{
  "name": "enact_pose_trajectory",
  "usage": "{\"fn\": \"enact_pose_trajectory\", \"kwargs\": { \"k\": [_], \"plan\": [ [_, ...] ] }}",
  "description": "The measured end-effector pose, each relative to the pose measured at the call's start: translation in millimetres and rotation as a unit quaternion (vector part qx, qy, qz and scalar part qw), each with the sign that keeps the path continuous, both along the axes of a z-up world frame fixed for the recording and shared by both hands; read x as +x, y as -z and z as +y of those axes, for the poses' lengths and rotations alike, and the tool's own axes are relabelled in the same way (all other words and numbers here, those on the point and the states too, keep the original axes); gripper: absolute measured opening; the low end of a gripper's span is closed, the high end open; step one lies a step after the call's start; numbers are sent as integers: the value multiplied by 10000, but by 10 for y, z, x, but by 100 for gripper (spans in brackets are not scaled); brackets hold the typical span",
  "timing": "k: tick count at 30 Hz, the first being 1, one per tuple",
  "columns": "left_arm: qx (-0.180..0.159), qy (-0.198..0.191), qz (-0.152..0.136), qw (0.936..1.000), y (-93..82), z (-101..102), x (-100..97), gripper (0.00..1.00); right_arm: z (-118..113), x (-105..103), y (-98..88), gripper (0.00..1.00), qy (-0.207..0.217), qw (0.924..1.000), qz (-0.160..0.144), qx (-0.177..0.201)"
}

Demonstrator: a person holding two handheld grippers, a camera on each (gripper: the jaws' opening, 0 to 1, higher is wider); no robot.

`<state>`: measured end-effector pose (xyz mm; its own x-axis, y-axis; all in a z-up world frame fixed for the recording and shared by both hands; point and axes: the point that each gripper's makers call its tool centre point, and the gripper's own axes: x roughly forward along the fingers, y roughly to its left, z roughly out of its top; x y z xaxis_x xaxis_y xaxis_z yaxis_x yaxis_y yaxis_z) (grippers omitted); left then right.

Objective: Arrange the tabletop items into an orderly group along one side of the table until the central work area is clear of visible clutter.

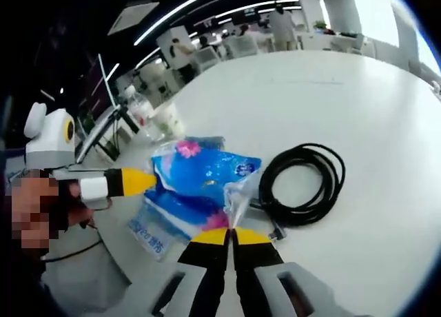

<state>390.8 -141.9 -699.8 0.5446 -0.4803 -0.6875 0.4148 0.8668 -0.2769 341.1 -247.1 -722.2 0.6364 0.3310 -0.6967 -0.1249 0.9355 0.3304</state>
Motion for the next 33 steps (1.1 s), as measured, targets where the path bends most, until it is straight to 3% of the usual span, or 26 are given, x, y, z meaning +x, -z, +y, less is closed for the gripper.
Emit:
{"fn": "enact_pose_trajectory", "kwargs": {
  "k": [15, 23, 30, 33],
  "plan": [
    [-168, 525, -91, 9984, -126, -578, 318, 0, -618, 334, -156, 0, 406, 9988, -211, -163],
    [-201, 690, -106, 9974, -159, -856, 541, 0, -863, 566, -140, 0, 442, 9984, -216, -270],
    [-233, 709, -86, 9972, -115, -1061, 770, 0, -1139, 822, -121, 0, 845, 9962, -213, 39],
    [-270, 727, -54, 9970, -82, -1137, 834, 0, -1210, 883, -101, 0, 854, 9962, -194, 4]
  ]
}}
